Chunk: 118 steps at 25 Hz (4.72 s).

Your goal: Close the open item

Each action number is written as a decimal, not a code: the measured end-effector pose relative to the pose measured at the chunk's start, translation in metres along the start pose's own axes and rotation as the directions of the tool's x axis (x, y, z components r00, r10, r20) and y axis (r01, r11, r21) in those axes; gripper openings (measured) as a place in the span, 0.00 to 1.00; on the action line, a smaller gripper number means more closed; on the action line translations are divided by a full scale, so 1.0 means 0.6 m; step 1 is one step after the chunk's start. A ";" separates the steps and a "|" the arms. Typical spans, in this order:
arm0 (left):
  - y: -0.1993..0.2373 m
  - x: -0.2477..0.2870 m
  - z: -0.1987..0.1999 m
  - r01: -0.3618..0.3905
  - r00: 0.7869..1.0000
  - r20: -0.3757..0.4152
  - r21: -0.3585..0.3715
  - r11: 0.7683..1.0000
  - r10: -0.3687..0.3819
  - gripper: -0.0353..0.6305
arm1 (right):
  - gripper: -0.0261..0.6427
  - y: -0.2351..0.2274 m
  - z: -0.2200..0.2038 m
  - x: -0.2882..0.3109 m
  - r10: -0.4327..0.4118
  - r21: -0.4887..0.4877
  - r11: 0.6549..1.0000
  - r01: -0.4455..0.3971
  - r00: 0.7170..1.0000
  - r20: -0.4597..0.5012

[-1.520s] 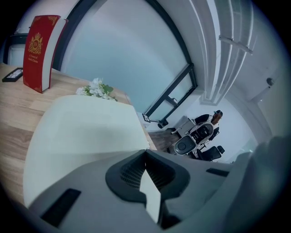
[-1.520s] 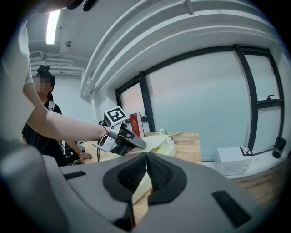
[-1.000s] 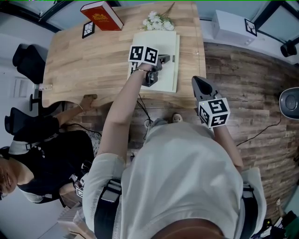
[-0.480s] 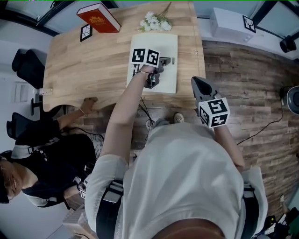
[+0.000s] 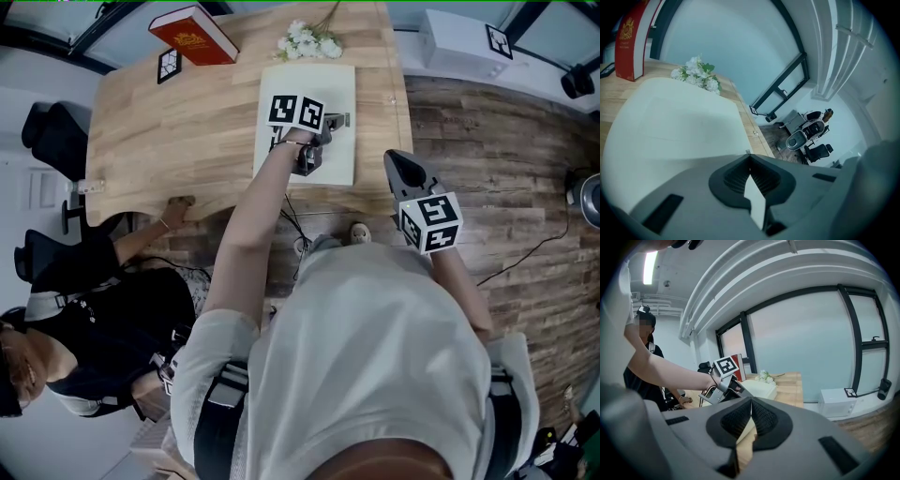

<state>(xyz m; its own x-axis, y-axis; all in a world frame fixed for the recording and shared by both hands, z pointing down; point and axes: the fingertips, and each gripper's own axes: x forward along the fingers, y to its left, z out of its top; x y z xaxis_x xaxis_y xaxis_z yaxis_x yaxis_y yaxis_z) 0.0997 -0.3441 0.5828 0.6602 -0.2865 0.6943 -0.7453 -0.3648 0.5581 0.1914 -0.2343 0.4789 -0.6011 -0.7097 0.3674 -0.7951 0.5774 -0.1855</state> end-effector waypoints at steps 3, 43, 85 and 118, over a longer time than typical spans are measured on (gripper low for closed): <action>0.003 0.004 -0.002 -0.005 1.000 -0.009 -0.007 1.000 0.005 0.09 | 0.07 0.000 -0.001 0.002 0.000 0.001 1.000 0.000 1.000 -0.001; -0.002 0.003 -0.008 -0.059 0.998 0.016 -0.024 0.998 0.060 0.08 | 0.07 0.040 -0.017 0.003 0.017 -0.009 1.000 -0.017 1.000 -0.026; -0.133 -0.354 -0.324 -0.092 0.845 0.525 -0.045 0.995 0.102 0.08 | 0.07 0.293 -0.060 -0.155 0.011 -0.015 1.000 -0.010 0.999 0.044; -0.148 -0.450 -0.578 -0.149 0.826 0.530 -0.118 0.982 0.189 0.08 | 0.07 0.424 -0.129 -0.234 0.059 -0.032 0.998 -0.059 0.998 0.015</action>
<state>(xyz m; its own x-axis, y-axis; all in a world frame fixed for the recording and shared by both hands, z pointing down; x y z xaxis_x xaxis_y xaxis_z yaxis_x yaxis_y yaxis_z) -0.0447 0.0729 0.5030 0.4544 -0.7755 0.4383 -0.8408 -0.2109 0.4985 0.0797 0.0436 0.4509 -0.6484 -0.6802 0.3418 -0.7553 0.6308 -0.1774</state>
